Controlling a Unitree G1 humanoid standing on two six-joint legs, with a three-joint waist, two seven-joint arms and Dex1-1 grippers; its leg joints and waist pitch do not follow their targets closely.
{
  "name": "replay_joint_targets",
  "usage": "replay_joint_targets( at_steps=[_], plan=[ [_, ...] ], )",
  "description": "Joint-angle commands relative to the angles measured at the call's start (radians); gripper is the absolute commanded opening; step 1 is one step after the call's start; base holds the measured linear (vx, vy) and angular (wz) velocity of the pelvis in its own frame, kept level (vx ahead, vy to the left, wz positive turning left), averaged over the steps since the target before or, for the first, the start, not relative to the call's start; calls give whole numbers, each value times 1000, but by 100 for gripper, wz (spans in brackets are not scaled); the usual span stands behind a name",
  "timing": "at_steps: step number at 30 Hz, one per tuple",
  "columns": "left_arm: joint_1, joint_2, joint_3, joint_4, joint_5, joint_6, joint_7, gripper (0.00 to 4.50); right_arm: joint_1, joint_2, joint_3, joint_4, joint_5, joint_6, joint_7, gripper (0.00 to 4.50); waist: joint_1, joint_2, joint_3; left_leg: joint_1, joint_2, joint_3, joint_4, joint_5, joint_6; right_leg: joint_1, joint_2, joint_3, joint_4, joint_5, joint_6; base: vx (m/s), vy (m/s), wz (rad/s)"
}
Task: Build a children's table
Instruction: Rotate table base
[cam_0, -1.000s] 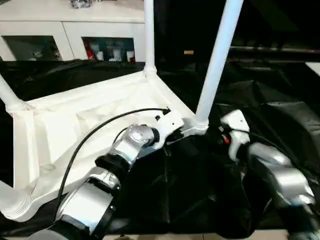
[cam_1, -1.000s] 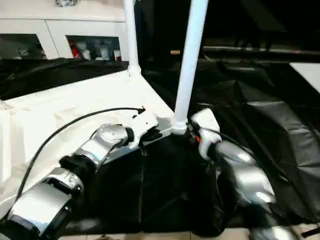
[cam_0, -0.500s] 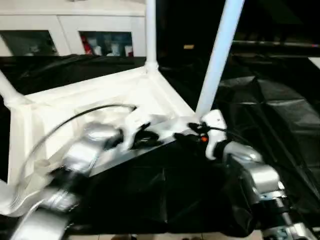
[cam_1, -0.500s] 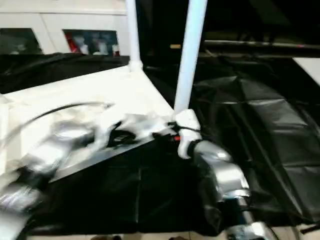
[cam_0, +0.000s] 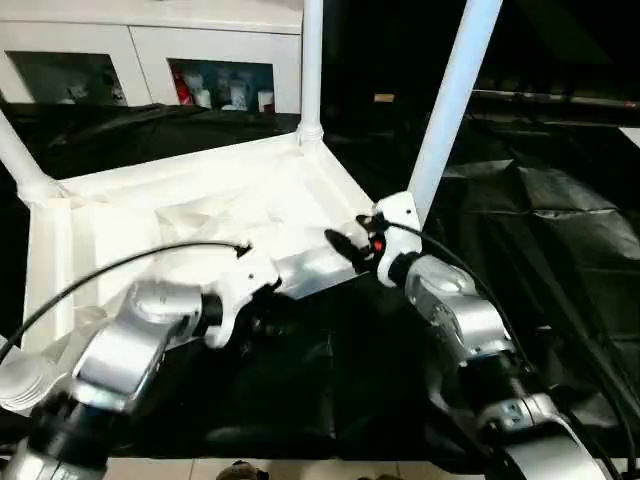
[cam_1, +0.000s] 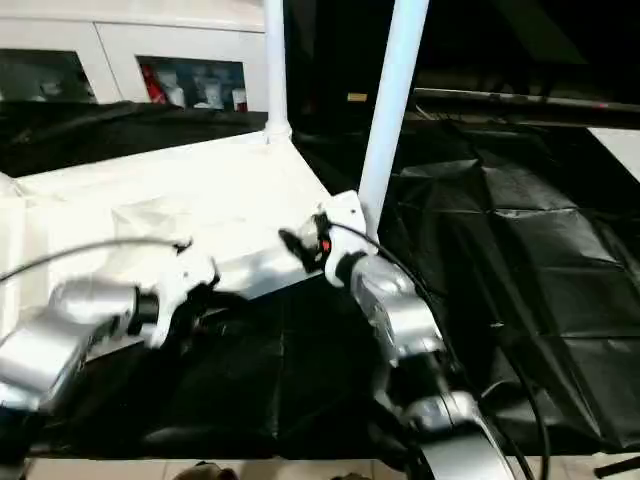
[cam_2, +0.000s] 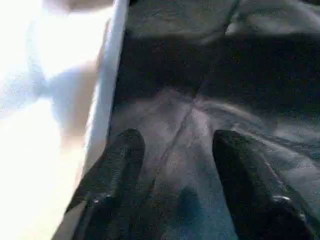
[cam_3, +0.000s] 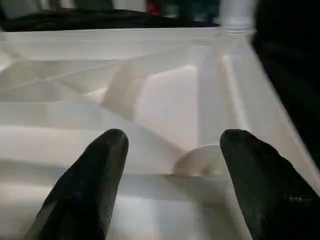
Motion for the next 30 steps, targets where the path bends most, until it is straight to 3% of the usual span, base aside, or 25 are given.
replay_joint_targets(
  at_steps=[1, 4, 6, 7, 8, 9, 10, 15, 16, 20, 24, 26, 29, 30],
  plan=[
    [22, 4, 20, -62, 20, 34, 53, 281, -34, -1, -42, 46, -13, -39, -58, 328, -5, 3, -68, 24, 65, -31, -75, -162, -15, 47, -92, 61, -65, -201, -175, 0, 0, 0],
    [77, 8, 32, -116, 34, 46, 92, 317, -47, -1, -66, 72, -5, -55, -103, 328, -1, -3, -69, 27, 61, -27, -72, -150, -1, 45, -87, 61, -65, -186, -163, 0, 0, 0],
    [144, -12, 61, -199, 42, 79, 160, 317, -57, 1, -86, 108, -9, -93, -132, 328, -2, -9, -70, 21, 64, -30, -73, -136, 1, 51, -90, 59, -58, -159, -167, 0, 0, 0],
    [158, -23, 70, -213, 45, 79, 179, 322, -58, 0, -90, 114, -11, -103, -141, 328, -2, -6, -70, 26, 66, -27, -71, -144, 1, 45, -88, 60, -60, -154, -169, 0, 0, 0],
    [182, -41, 80, -241, 52, 96, 210, 349, -58, 1, -101, 120, -4, -108, -147, 328, 0, -14, -69, 26, 64, -25, -70, -147, 3, 45, -84, 60, -60, -154, -166, 0, 0, 0],
    [209, -47, 82, -269, 51, 100, 226, 356, -60, -2, -104, 130, -6, -116, -152, 328, 1, -16, -70, 28, 64, -25, -70, -150, 2, 44, -84, 60, -60, -155, -164, 0, 0, 0],
    [238, -53, 84, -300, 44, 116, 233, 360, -61, -5, -108, 136, -5, -120, -156, 328, 0, -20, -69, 23, 65, -28, -72, -157, 1, 48, -86, 59, -58, -160, -162, 0, 0, 0],
    [349, -59, 75, -412, 43, 142, 285, 400, -74, -18, -137, 170, -2, -144, -193, 328, -1, -26, -63, 33, 64, -27, -74, -235, -20, 34, -81, 59, -72, -254, -129, 0, 0, 0],
    [371, -61, 72, -428, 48, 147, 299, 401, -76, -24, -144, 176, -4, -154, -203, 328, -2, -33, -61, 33, 63, -26, -74, -250, -23, 33, -79, 59, -76, -276, -119, 0, 0, 0],
    [417, -63, 62, -459, 56, 151, 321, 443, -80, -40, -160, 188, -5, -166, -224, 328, 0, -33, -59, 36, 62, -27, -73, -272, -30, 29, -78, 60, -79, -305, -104, 0, 0, 0],
    [477, -42, 49, -467, 98, 108, 368, 449, -104, -105, -202, 240, -13, -201, -271, 328, -1, -41, -60, 33, 62, -30, -74, -279, -35, 32, -80, 58, -79, -327, -92, 0, 0, 0],
    [492, -29, 60, -469, 95, 100, 371, 449, -108, -132, -215, 255, -19, -216, -286, 328, 4, -38, -60, 39, 61, -27, -70, -284, -33, 26, -79, 59, -81, -325, -91, 0, 0, 0],
    [497, -17, 67, -468, 92, 96, 375, 449, -108, -147, -226, 263, -18, -222, -302, 328, 6, -40, -60, 33, 59, -27, -70, -280, -34, 30, -77, 59, -78, -309, -92, 0, 0, 0],
    [497, -6, 73, -463, 92, 90, 372, 449, -99, -160, -235, 258, -18, -223, -312, 328, 7, -35, -61, 30, 58, -29, -71, -276, -35, 33, -78, 58, -76, -307, -90, 0, 0, 0]
  ],
)
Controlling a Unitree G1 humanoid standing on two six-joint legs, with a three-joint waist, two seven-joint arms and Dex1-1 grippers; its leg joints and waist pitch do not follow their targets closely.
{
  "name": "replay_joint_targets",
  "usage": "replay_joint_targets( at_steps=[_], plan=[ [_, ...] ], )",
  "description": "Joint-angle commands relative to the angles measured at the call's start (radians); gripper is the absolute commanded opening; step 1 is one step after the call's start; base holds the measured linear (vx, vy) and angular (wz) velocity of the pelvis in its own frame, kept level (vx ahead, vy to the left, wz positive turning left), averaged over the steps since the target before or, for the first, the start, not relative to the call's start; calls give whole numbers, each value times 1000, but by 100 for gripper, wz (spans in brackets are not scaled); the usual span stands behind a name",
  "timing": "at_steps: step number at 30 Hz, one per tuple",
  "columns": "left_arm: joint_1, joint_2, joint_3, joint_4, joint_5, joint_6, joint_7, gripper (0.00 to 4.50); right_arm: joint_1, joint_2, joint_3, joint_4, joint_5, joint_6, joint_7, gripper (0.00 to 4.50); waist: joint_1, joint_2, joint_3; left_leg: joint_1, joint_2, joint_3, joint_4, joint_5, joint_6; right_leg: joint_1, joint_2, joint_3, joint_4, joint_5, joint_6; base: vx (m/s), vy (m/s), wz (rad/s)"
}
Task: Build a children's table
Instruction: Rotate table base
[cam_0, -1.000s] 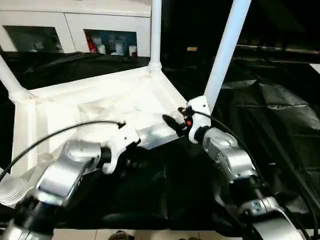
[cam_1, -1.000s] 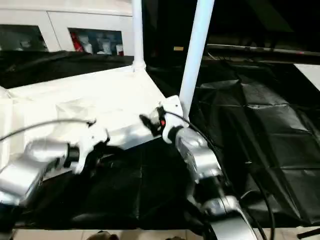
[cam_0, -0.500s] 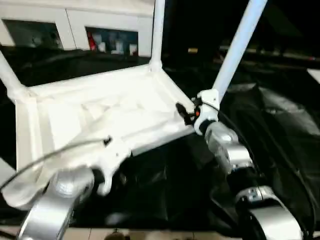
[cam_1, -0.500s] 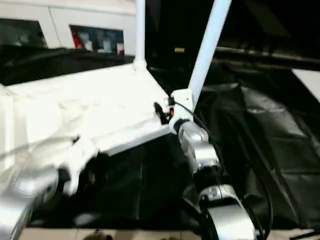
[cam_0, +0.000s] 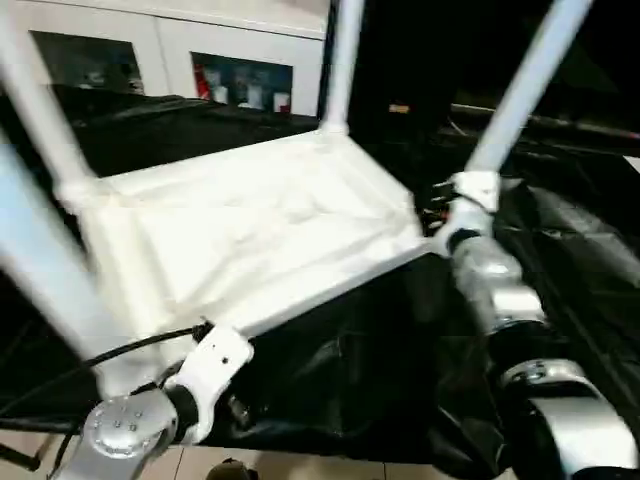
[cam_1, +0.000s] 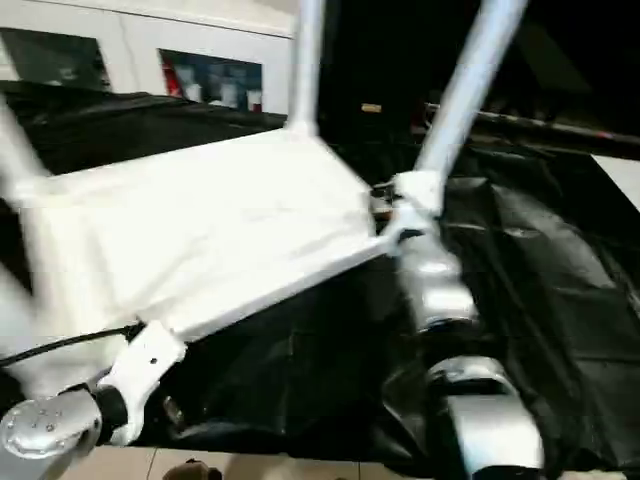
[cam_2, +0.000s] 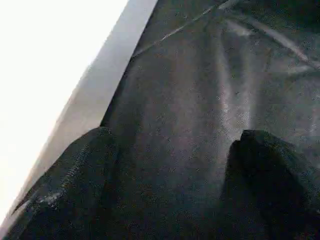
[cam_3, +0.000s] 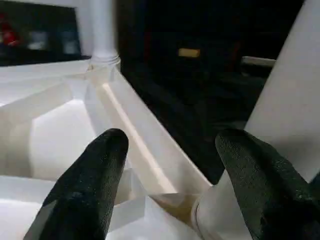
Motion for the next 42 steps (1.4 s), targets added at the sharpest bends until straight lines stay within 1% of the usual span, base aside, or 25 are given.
replay_joint_targets(
  at_steps=[1, 3, 4, 5, 6, 13, 16, 17, 18, 19, 20, 21, 22, 23, 24, 25, 26, 27, 28, 29, 31, 35, 36, 39, 42],
  plan=[
    [-8, 16, 21, -2, 11, -14, 10, 449, 12, -45, -49, -7, -7, -12, -39, 328, -10, 20, -59, 30, 57, -30, -76, -273, -38, 22, -76, 55, -77, -290, -101, 0, 0, 0],
    [-20, 23, 28, 12, 10, -21, 6, 449, 33, -59, -51, -23, -9, -13, -40, 328, -8, 18, -60, 32, 57, -29, -75, -271, -37, 23, -76, 55, -78, -282, -101, 0, 0, 0],
    [-28, 26, 30, 21, 11, -28, 7, 449, 42, -65, -50, -27, -9, -17, -39, 328, -6, 29, -60, 34, 57, -30, -74, -274, -42, 21, -75, 55, -77, -271, -105, 0, 0, 0],
    [-35, 29, 33, 30, 9, -35, 7, 449, 53, -72, -50, -30, -9, -21, -37, 328, -8, 22, -61, 32, 57, -30, -75, -276, -43, 24, -73, 54, -75, -262, -106, 0, 0, 0],
    [-42, 35, 35, 42, 8, -45, 6, 449, 66, -79, -50, -34, -10, -23, -36, 328, -6, 28, -62, 31, 56, -32, -75, -273, -44, 26, -74, 53, -74, -257, -106, 0, 0, 0],
    [-54, 60, 64, 83, -7, -78, -6, 449, 96, -98, -58, -49, -8, -21, -19, 328, -13, 23, -62, 29, 56, -32, -73, -283, -42, 28, -75, 52, -72, -252, -121, 0, 0, 0],
    [-4, 95, 152, 72, -81, -178, -82, 449, 102, -90, 11, -62, -15, 0, 119, 328, -19, 23, -61, 24, 55, -36, -74, -301, -31, 31, -78, 51, -76, -281, -128, 0, 0, 0],
    [21, 106, 197, 64, -117, -206, -118, 449, 107, -84, 36, -72, -19, 3, 155, 328, -22, 21, -60, 17, 54, -38, -74, -299, -23, 36, -83, 51, -77, -294, -130, 0, 0, 0],
    [60, 114, 283, 56, -186, -238, -176, 449, 122, -72, 63, -95, -16, 5, 196, 328, -30, 27, -59, 10, 56, -42, -78, -290, -23, 41, -83, 51, -75, -288, -134, 0, 0, 0],
    [67, 116, 298, 56, -198, -243, -185, 449, 125, -69, 67, -100, -15, 6, 202, 328, -30, 28, -59, 13, 57, -42, -78, -294, -24, 38, -81, 49, -76, -290, -137, 0, 0, 0],
    [83, 121, 341, 58, -232, -244, -214, 449, 136, -64, 79, -117, -15, 9, 217, 328, -32, 32, -61, 27, 59, -39, -75, -308, -26, 26, -76, 51, -74, -267, -147, 0, 0, 0],
    [102, 128, 392, 66, -269, -244, -251, 449, 153, -59, 96, -142, -19, 7, 233, 328, -34, 49, -59, 25, 58, -41, -78, -318, -29, 28, -74, 52, -70, -252, -160, 0, 0, 0],
    [102, 128, 392, 66, -269, -244, -251, 449, 153, -59, 96, -142, -19, 7, 233, 328, -37, 42, -58, 27, 58, -37, -78, -326, -28, 27, -73, 51, -76, -254, -164, 0, 0, 0],
    [127, 145, 496, 109, -325, -252, -313, 449, 205, -53, 123, -222, -28, 8, 239, 328, -39, 42, -56, 29, 59, -38, -79, -342, -30, 25, -71, 52, -75, -259, -166, 0, 0, 0],
    [127, 145, 496, 109, -325, -252, -313, 449, 205, -53, 123, -222, -28, 8, 239, 328, -38, 60, -55, 31, 58, -39, -80, -349, -34, 24, -72, 54, -75, -263, -165, 0, 0, 0],
    [133, 152, 534, 128, -344, -252, -335, 449, 228, -52, 130, -257, -27, 12, 237, 328, -43, 50, -53, 32, 57, -36, -80, -364, -33, 22, -68, 54, -78, -276, -159, 0, 0, 0],
    [126, 159, 578, 169, -362, -270, -349, 449, 263, -51, 125, -304, -20, 25, 232, 328, -38, 58, -53, 34, 55, -38, -82, -370, -33, 22, -68, 55, -83, -289, -151, 0, 0, 0],
    [126, 159, 578, 169, -362, -270, -349, 449, 263, -51, 125, -304, -20, 25, 232, 328, -39, 56, -53, 36, 57, -37, -83, -376, -34, 21, -68, 56, -81, -286, -153, 0, 0, 0],
    [126, 159, 578, 169, -362, -270, -349, 449, 263, -51, 125, -304, -20, 25, 232, 328, -41, 57, -52, 35, 59, -40, -85, -391, -38, 22, -69, 55, -80, -302, -156, 0, 0, 0],
    [107, 176, 625, 228, -394, -304, -362, 449, 323, -62, 113, -373, -12, 67, 227, 328, -40, 59, -50, 36, 57, -41, -85, -406, -39, 21, -72, 56, -84, -335, -150, 0, 0, 0],
    [84, 188, 645, 259, -407, -323, -364, 449, 371, -81, 108, -416, -17, 113, 217, 328, -37, 63, -47, 44, 57, -40, -85, -430, -43, 15, -70, 58, -92, -379, -131, 0, 0, 0],
    [57, 198, 662, 283, -438, -331, -376, 449, 432, -106, 95, -466, -31, 155, 209, 328, -42, 59, -34, 57, 53, -52, -86, -544, -63, 12, -80, 49, -118, -589, -81, 0, 0, 0],
    [50, 199, 663, 289, -444, -330, -378, 449, 448, -115, 91, -473, -41, 162, 203, 328, -43, 67, -35, 58, 54, -57, -86, -550, -65, 12, -84, 48, -119, -615, -72, 0, 0, 0],
    [39, 201, 663, 304, -445, -333, -383, 449, 468, -129, 81, -480, -50, 173, 192, 328, -48, 64, -35, 46, 54, -61, -91, -530, -63, 22, -87, 47, -120, -619, -65, 0, 0, 0],
    [-26, 185, 635, 358, -421, -366, -356, 449, 462, -136, 83, -453, -54, 186, 191, 328, -53, 65, -33, 58, 45, -64, -82, -545, -55, 15, -86, 38, -134, -685, -44, 0, 0, 0]
  ],
)
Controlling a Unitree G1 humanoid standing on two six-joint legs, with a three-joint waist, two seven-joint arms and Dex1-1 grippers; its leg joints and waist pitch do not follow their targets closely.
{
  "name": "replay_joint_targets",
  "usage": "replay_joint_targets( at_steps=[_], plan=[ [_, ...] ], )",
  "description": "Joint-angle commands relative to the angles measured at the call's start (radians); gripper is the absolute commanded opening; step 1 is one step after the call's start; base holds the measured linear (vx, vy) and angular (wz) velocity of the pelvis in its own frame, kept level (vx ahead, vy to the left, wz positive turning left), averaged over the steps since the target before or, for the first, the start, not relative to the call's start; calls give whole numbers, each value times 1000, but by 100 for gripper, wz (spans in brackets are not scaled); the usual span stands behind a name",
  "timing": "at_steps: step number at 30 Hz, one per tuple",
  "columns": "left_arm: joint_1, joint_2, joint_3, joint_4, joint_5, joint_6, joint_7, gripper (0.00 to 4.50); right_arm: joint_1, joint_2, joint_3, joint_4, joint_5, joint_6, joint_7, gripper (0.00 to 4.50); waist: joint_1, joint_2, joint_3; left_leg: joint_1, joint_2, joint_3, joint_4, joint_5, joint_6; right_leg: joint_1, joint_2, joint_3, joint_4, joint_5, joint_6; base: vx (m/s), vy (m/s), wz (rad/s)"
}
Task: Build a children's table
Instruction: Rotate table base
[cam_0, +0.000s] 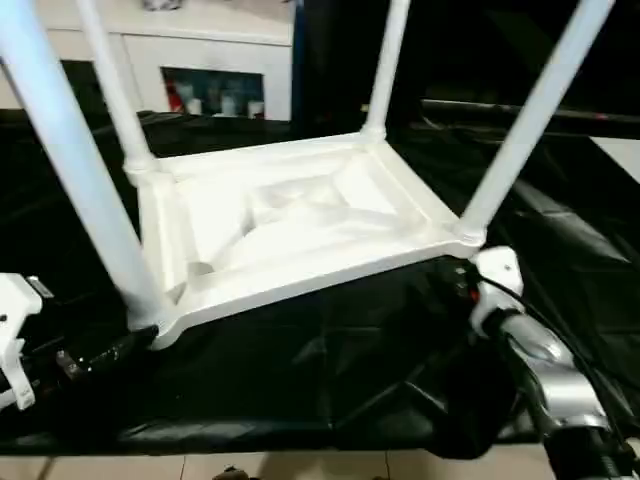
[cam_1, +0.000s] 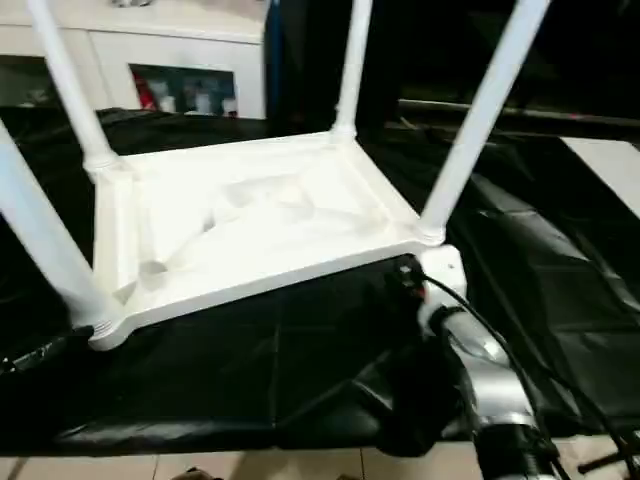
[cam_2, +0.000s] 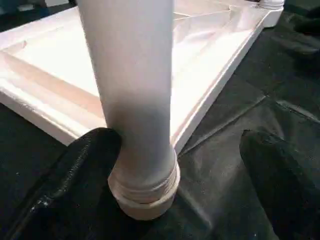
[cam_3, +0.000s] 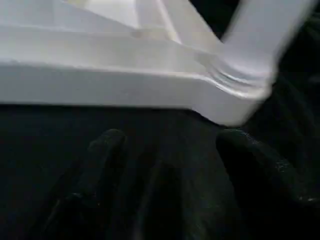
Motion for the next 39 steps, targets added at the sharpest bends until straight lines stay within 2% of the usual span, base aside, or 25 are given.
replay_joint_targets(
  at_steps=[1, 4, 5, 6, 7, 8, 10, 11, 12, 13, 14, 15, 16, 17, 18, 19, 20, 21, 22, 23, 24, 27, 31, 35, 39],
  plan=[
    [-50, -9, -28, 32, 21, -42, 21, 449, -16, -1, -1, 12, -12, 10, 1, 328, -3, 24, -41, 34, 47, -48, -83, -546, -53, -3, -88, 42, -130, -688, -44, 0, 0, 0],
    [-83, -20, -49, 54, 28, -60, 33, 449, -24, 4, 11, 15, -12, 16, 9, 328, -9, 32, -33, 46, 50, -57, -87, -612, -58, 2, -83, 15, -144, -684, -49, -17, 4, -3],
    [-143, -59, -84, 64, 4, -46, 52, 449, -53, 16, 44, 45, -20, 14, 28, 328, -14, 39, -36, 33, 63, -69, -105, -660, -69, 27, -83, 3, -127, -613, -62, 0, 0, 0],
    [-172, -83, -110, 59, -12, -18, 70, 449, -76, 25, 57, 69, -29, 12, 32, 328, -17, 39, -37, 34, 70, -74, -115, -704, -82, 32, -79, 0, -119, -552, -77, 0, 0, 0],
    [-191, -102, -135, 52, -16, -8, 80, 449, -98, 33, 66, 94, -35, 6, 34, 328, -16, 40, -39, 36, 70, -74, -116, -717, -90, 30, -81, 2, -111, -531, -89, 0, 0, 0],
    [-194, -105, -139, 51, -17, -7, 81, 449, -102, 34, 67, 98, -36, 6, 34, 328, -17, 40, -36, 44, 64, -69, -110, -726, -92, 20, -85, 2, -119, -546, -100, 0, 0, 0],
    [-207, -120, -159, 44, -27, 8, 87, 449, -123, 42, 72, 119, -47, 1, 29, 328, -19, 35, -34, 46, 57, -67, -101, -706, -87, 19, -94, 2, -132, -592, -92, 0, 0, 0],
    [-222, -134, -182, 48, -14, 12, 103, 449, -148, 51, 72, 144, -48, -1, 29, 328, -25, 19, -32, 48, 51, -65, -90, -672, -75, 18, -99, -8, -149, -683, -60, 0, 0, 0],
    [-229, -138, -191, 52, -8, 9, 106, 449, -160, 54, 72, 154, -49, -1, 28, 328, -25, 25, -29, 54, 50, -66, -86, -674, -74, 15, -99, -17, -154, -713, -47, 0, 0, 0],
    [-240, -145, -207, 62, 4, 4, 111, 449, -179, 60, 71, 171, -50, 0, 26, 328, -31, 31, -24, 72, 51, -63, -82, -705, -71, 9, -86, -51, -175, -734, -24, 0, 0, 0],
    [-248, -154, -230, 66, 3, 3, 105, 449, -202, 73, 63, 196, -36, -1, 37, 328, -33, 42, -22, 68, 59, -64, -99, -749, -73, 23, -71, -71, -163, -689, -21, 0, 0, 0],
    [-253, -159, -244, 67, -2, 3, 98, 449, -216, 82, 58, 213, -27, -2, 45, 328, 30, 46, -34, -80, 98, -27, -212, -899, -89, 128, -24, -53, 103, -214, -58, -96, -12, -5],
    [-258, -169, -252, 60, -22, 23, 98, 449, -226, 87, 58, 228, -23, -9, 54, 328, 30, 46, -34, -80, 98, -27, -212, -899, -89, 128, -24, -53, 103, -214, -58, -20, -82, 7],
    [-274, -196, -273, 29, -69, 70, 92, 449, -254, 96, 67, 281, -21, -24, 86, 328, 14, -29, -68, 55, 45, -6, -102, -629, -66, 12, -87, 49, 1, -496, -50, -20, -82, 7],
    [-279, -206, -282, 11, -94, 95, 87, 449, -266, 96, 76, 309, -32, -34, 86, 328, 36, -5, -33, 70, 28, -32, 5, -515, -69, -36, -194, 71, -119, -796, -78, 57, -116, -5],
    [-285, -212, -301, -9, -118, 114, 83, 449, -283, 97, 81, 345, -41, -46, 82, 328, 60, -11, -59, -4, 54, -56, 15, -208, -23, 40, -225, 103, -112, -819, -76, 54, -47, -26],
    [-289, -215, -313, -21, -134, 126, 80, 449, -294, 98, 85, 369, -47, -54, 77, 328, 74, 3, -63, -37, 58, -49, -54, -98, -29, 55, -133, 50, -65, -543, -106, 54, -47, -26],
    [-298, -224, -333, -38, -161, 147, 73, 449, -313, 101, 85, 403, -51, -61, 72, 328, 73, 11, -66, -15, 62, -38, -59, -130, -46, 33, -105, 42, -55, -454, -122, 62, -16, -4],
    [-305, -229, -346, -49, -178, 160, 68, 449, -326, 104, 84, 427, -53, -66, 69, 328, 64, 23, -64, 12, 69, -37, -69, -269, -75, 11, -85, 40, -33, -345, -173, 0, 0, 0],
    [-315, -233, -374, -62, -184, 166, 56, 449, -346, 108, 84, 462, -57, -71, 70, 328, 58, 21, -63, 11, 66, -31, -72, -348, -93, 16, -80, 45, -32, -297, -195, 0, 0, 0],
    [-320, -237, -388, -68, -185, 168, 51, 449, -356, 110, 85, 477, -60, -73, 72, 328, 56, 20, -63, 7, 65, -32, -74, -360, -96, 23, -82, 47, -31, -290, -199, 0, 0, 0],
    [-350, -260, -439, -86, -192, 183, 45, 449, -386, 119, 92, 524, -74, -77, 80, 328, 52, 11, -70, -8, 61, -28, -78, -270, -70, 46, -88, 47, -33, -227, -181, 0, 0, 0],
    [-426, -323, -525, -100, -195, 200, 59, 449, -429, 144, 99, 582, -78, -107, 84, 328, 48, 8, -75, -8, 61, -22, -71, -188, -56, 50, -90, 47, -29, -145, -188, 0, 0, 0],
    [-503, -385, -595, -73, -189, 195, 79, 449, -460, 177, 109, 615, -80, -138, 106, 328, 31, 4, -82, -22, 59, -20, -63, -97, -28, 61, -87, 45, -16, 2, -211, 0, 0, 0],
    [-554, -431, -650, -28, -155, 167, 72, 449, -467, 203, 125, 619, -92, -147, 129, 328, 26, 4, -82, -21, 57, -20, -60, -82, -7, 64, -87, 44, -16, 35, -219, 0, 0, 0]
  ],
)
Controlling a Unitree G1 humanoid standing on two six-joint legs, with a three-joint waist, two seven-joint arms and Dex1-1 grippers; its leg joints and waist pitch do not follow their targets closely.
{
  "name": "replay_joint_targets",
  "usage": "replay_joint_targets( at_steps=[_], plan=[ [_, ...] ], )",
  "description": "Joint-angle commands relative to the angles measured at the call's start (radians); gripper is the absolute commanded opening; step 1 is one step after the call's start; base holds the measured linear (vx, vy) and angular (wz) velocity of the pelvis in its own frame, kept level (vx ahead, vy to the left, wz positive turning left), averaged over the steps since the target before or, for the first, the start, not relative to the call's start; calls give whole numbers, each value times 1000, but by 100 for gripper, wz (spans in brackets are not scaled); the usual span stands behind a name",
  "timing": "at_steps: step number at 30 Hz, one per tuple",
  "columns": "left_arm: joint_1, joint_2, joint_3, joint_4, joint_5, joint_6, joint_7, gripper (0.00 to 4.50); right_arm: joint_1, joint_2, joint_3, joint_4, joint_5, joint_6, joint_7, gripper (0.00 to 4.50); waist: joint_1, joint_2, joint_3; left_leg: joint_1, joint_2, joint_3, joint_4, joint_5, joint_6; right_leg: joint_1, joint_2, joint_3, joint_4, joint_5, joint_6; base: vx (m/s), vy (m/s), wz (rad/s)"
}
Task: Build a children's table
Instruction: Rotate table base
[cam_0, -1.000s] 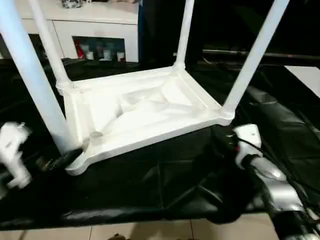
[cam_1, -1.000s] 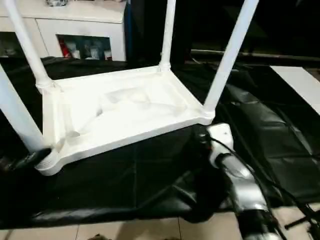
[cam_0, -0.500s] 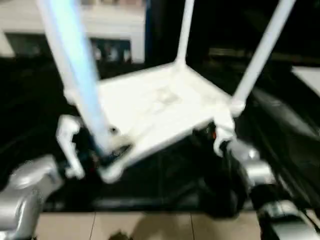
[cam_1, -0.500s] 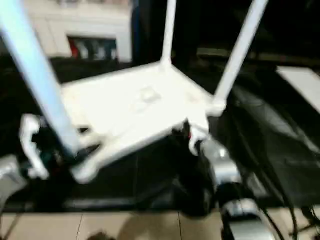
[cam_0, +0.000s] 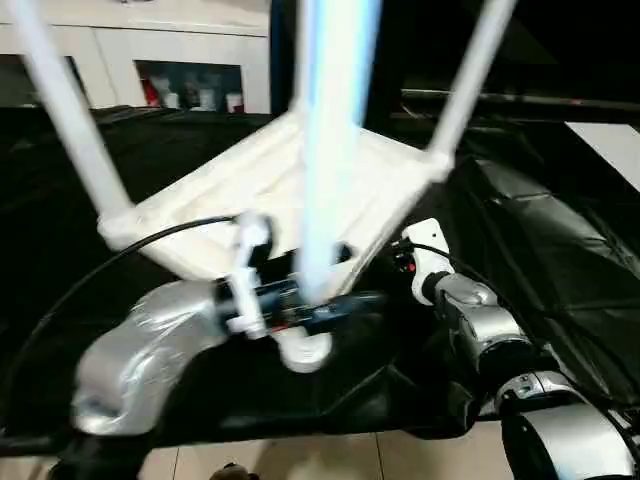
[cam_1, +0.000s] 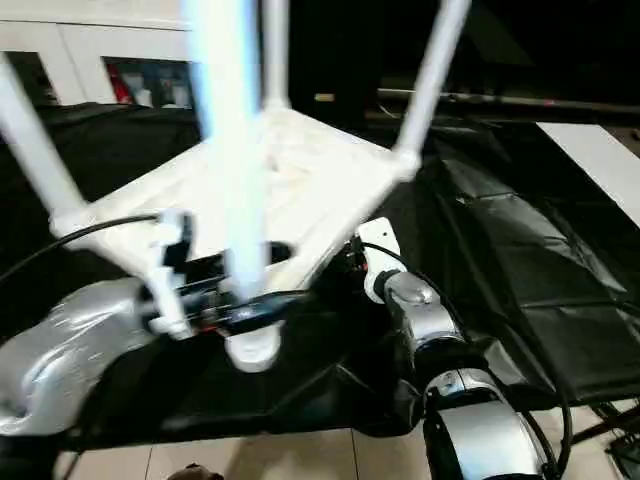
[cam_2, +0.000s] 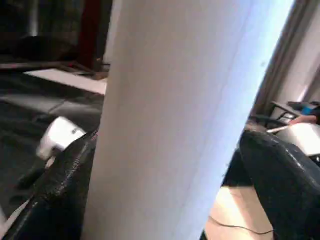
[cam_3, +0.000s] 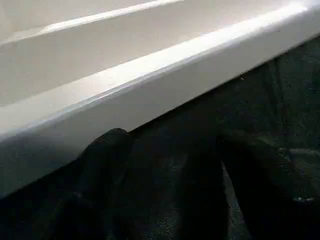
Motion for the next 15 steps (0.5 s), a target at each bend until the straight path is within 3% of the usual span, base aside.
replay_joint_targets(
  at_steps=[1, 6, 13, 15],
  plan=[
    [-23, -17, -41, 11, 19, -15, -8, 449, -27, 28, 32, 5, -15, -22, 39, 328, 6, 7, -70, 10, 39, -10, -63, -101, 17, 53, -75, 64, -77, 90, -216, 0, 0, 0],
    [-78, -89, -110, 58, 49, -42, 1, 449, -13, 51, 43, -2, -9, -35, 90, 328, -1, 10, -67, 13, 42, -9, -64, -132, 14, 52, -75, 65, -84, 41, -223, 0, 0, 0],
    [-109, -123, -137, 121, 91, -92, 36, 449, -5, 54, 43, -11, -3, -40, 143, 328, -4, 8, -68, 13, 44, -10, -63, -126, 28, 53, -76, 65, -83, 59, -238, 0, 0, 0],
    [-121, -132, -143, 168, 149, -130, 64, 449, -15, 50, 33, 3, -18, -49, 116, 328, -4, 8, -67, 14, 44, -10, -63, -132, 30, 52, -77, 66, -86, 46, -236, 0, 0, 0]
  ],
)
